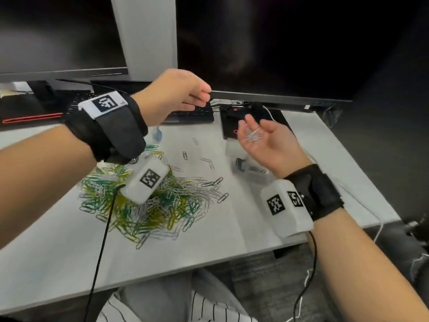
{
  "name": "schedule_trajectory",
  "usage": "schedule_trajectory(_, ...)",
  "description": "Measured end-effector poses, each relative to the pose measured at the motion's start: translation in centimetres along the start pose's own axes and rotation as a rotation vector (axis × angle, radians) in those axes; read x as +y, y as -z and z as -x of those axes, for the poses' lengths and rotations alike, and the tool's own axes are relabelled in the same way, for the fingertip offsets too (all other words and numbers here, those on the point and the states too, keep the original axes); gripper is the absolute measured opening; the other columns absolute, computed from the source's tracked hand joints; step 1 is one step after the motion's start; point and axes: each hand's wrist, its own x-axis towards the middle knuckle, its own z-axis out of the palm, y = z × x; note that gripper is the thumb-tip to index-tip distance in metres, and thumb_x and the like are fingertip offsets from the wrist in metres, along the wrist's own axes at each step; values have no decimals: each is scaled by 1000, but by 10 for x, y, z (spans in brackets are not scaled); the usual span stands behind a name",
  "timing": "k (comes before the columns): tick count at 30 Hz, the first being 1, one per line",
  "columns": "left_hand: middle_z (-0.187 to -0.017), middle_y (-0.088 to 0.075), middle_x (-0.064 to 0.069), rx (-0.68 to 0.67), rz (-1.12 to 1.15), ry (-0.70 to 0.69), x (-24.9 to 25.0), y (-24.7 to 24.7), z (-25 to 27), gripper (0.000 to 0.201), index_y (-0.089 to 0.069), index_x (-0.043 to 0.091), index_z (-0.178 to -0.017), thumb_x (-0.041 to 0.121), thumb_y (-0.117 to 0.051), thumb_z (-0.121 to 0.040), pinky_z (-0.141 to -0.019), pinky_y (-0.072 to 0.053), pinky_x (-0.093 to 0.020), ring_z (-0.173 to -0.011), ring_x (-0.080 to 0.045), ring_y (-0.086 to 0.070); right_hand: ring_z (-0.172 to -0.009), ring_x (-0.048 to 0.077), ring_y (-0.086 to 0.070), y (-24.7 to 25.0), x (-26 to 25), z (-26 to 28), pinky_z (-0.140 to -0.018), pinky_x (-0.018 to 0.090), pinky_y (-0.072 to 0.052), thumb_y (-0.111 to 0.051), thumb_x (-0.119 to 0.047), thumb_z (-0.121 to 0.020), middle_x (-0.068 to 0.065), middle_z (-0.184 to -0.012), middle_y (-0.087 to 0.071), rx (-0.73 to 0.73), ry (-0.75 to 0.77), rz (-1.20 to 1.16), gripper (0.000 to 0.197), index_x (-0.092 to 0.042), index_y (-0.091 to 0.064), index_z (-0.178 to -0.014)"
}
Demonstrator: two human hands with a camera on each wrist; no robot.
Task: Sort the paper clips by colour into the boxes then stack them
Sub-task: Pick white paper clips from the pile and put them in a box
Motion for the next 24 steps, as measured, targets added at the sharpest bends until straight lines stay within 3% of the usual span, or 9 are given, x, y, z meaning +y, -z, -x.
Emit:
schedule_trajectory(6, -108, -69, -12, -81, -55, -13, 16, -37, -9, 24, -64, 4, -113, 13, -52, -93, -94, -52, -31, -102, -21, -67, -91, 19, -59, 32, -26, -4, -96, 34, -45, -36, -27, -102, 12, -101, -62, 171, 196, 396, 36, -5, -63, -108)
schedule_trajectory(8, -106, -67, -9, -123, -108, 10, 19, -55, -12, 21, -63, 4, -111, 13, -52, -95, -95, -50, -30, -101, -18, -65, -86, 19, -59, 37, -25, -5, -90, 32, -46, -37, -29, -101, 10, -96, -63, 173, 208, 445, 37, -5, -65, -107)
schedule_trajectory(11, -101, -63, -7, -291, -304, 24, -2, -82, -17, 16, -63, 8, -105, 11, -53, -93, -86, -50, -30, -94, -19, -60, -76, 18, -58, 41, -21, -6, -81, 31, -44, -38, -30, -100, 7, -87, -64, 163, 219, 532, 37, -6, -67, -101)
schedule_trajectory(13, -104, -61, -4, -402, -454, 43, -24, -96, -19, 22, -62, 10, -112, 11, -56, -91, -86, -52, -32, -95, -18, -58, -83, 20, -63, 45, -20, -5, -83, 31, -44, -38, -29, -99, 8, -90, -68, 130, 208, 610, 37, -7, -67, -103)
schedule_trajectory(15, -108, -56, -3, -449, -486, 59, -40, -104, -22, 31, -56, 16, -118, 12, -62, -87, -88, -51, -33, -100, -18, -56, -101, 22, -66, 47, -20, -1, -93, 32, -45, -39, -26, -98, 10, -103, -72, 82, 184, 700, 35, -8, -66, -110)
schedule_trajectory(17, -110, -51, -2, -484, -504, 33, -47, -109, -24, 45, -51, 15, -126, 12, -67, -84, -91, -47, -33, -102, -18, -53, -106, 21, -65, 47, -25, 3, -97, 33, -46, -44, -20, -96, 8, -107, -72, 42, 207, 784, 30, -8, -67, -110)
schedule_trajectory(19, -119, -51, 0, -533, -599, -9, -49, -113, -29, 58, -45, 17, -134, 15, -71, -82, -97, -42, -30, -110, -17, -50, -94, 14, -63, 47, -36, 8, -89, 28, -48, -51, -15, -92, 1, -97, -71, 43, 292, 1047, 22, -8, -70, -101)
schedule_trajectory(21, -132, -49, 2, -587, -723, -51, -49, -115, -33, 64, -43, 23, -137, 19, -73, -80, -102, -40, -32, -121, -17, -48, -84, 5, -57, 48, -50, 9, -79, 20, -42, -55, -14, -92, -6, -94, -67, 52, 353, 1548, 18, -15, -73, -91)
schedule_trajectory(24, -138, -47, 2, -661, -830, -79, -47, -121, -37, 66, -42, 25, -138, 19, -73, -80, -102, -40, -30, -124, -18, -46, -93, 8, -54, 56, -58, -2, -79, 20, -39, -63, -21, -90, -6, -107, -66, 8, 264, 2240, 15, -28, -76, -87)
